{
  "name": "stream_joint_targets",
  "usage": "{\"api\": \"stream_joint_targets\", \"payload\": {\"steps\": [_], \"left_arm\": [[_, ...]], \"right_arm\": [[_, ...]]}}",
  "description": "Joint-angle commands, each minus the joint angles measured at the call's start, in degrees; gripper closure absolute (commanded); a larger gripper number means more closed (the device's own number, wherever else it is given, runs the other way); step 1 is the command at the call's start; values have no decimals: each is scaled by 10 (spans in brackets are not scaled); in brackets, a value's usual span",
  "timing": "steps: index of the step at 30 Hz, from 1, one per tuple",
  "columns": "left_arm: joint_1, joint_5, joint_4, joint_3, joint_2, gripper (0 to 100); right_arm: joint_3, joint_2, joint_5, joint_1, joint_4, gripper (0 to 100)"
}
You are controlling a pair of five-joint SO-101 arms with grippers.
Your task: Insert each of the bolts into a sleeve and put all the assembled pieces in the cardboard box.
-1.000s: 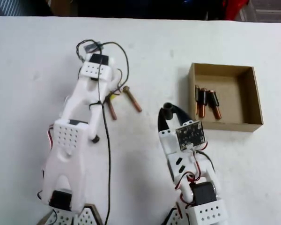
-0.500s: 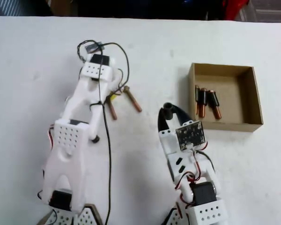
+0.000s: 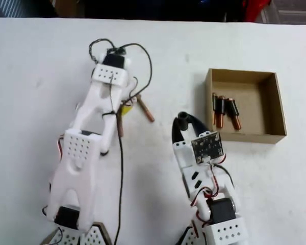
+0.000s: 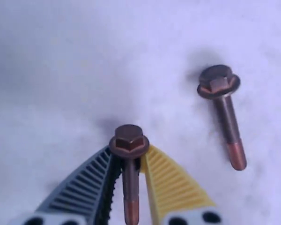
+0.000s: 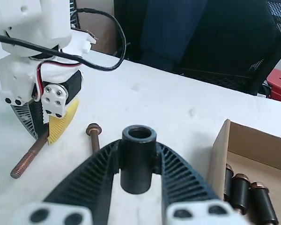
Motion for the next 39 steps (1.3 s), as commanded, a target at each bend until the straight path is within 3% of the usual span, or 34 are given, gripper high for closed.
{"api": "stream_joint_targets", "payload": {"steps": [1, 15, 21, 28, 39], "left_arm": [[9, -30, 15, -18, -74, 980], [-13, -98, 13, 198, -318, 980], [-32, -107, -17, 308, -430, 980], [-36, -127, -75, 467, -571, 980], [-32, -127, -249, 739, -788, 979]], "right_arm": [[7, -6, -6, -27, 0, 981], [7, -6, -5, -153, -26, 981], [7, -6, -5, -166, -80, 981], [7, -6, -4, -166, -94, 981], [7, -5, -1, -165, -53, 981]]}}
